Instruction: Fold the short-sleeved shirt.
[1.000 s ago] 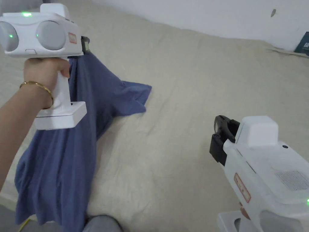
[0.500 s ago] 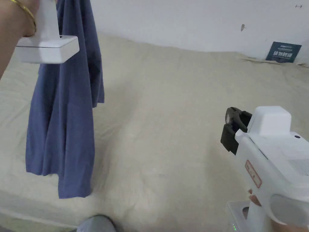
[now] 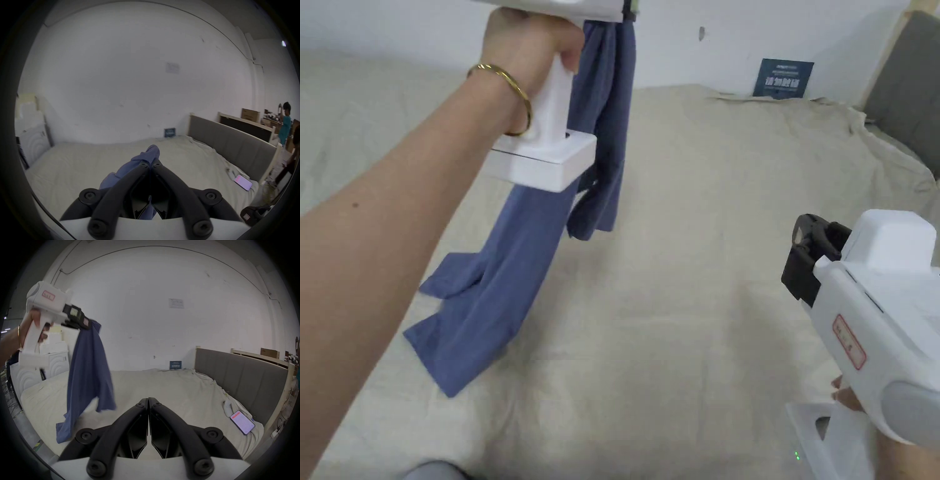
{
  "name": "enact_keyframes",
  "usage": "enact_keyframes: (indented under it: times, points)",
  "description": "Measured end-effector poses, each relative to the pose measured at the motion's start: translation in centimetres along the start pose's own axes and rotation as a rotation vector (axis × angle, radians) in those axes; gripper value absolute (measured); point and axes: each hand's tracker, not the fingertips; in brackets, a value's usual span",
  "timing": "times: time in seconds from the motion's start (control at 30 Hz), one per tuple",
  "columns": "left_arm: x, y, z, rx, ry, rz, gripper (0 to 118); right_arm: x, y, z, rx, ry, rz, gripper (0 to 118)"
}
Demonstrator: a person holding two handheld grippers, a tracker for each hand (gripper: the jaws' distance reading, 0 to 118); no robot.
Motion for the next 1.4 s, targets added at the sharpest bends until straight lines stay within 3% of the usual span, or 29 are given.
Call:
enact_keyframes:
  times: [0.37, 0.57, 0.6, 0.67, 0.7, 0.83, 0.87, 1.03, 1.23, 1.4]
  points:
    - [18.4, -14.2, -7.1, -0.273, -0.348, -0.104, 0, 6.4, -2.4, 1.7, -0.073, -0.175, -0.046, 0]
    - [24.5, -22.6, -8.6, -0.457, -0.421, -0.236, 0, 8.7, -3.9, 2.6, -0.114, -0.236, -0.071, 0]
    - [24.8, -23.6, -9.2, -0.492, -0.415, -0.221, 8, 8.9, -4.1, 2.7, -0.120, -0.245, -0.076, 0]
    - [25.3, -25.3, -9.7, -0.554, -0.419, -0.180, 11, 9.3, -4.4, 2.9, -0.131, -0.258, -0.082, 0]
    - [25.4, -25.8, -9.9, -0.563, -0.417, -0.170, 21, 9.4, -4.6, 2.9, -0.136, -0.262, -0.083, 0]
    - [25.7, -27.3, -10.5, -0.676, -0.445, -0.117, 105, 9.7, -5.1, 2.9, -0.157, -0.270, -0.088, 0]
    - [25.9, -27.4, -10.4, -0.683, -0.441, -0.116, 112, 9.7, -5.2, 2.9, -0.159, -0.272, -0.089, 0]
    - [23.9, -24.5, -10.5, -0.611, -0.443, -0.044, 114, 9.4, -5.1, 2.4, -0.162, -0.265, -0.093, 0]
    - [16.2, -18.1, -9.4, -0.382, -0.390, 0.047, 114, 8.4, -3.9, 1.1, -0.141, -0.247, -0.075, 0]
    - [8.6, -15.1, -6.1, -0.175, -0.180, 0.079, 113, 6.8, -2.9, -0.6, -0.117, -0.218, -0.056, 0]
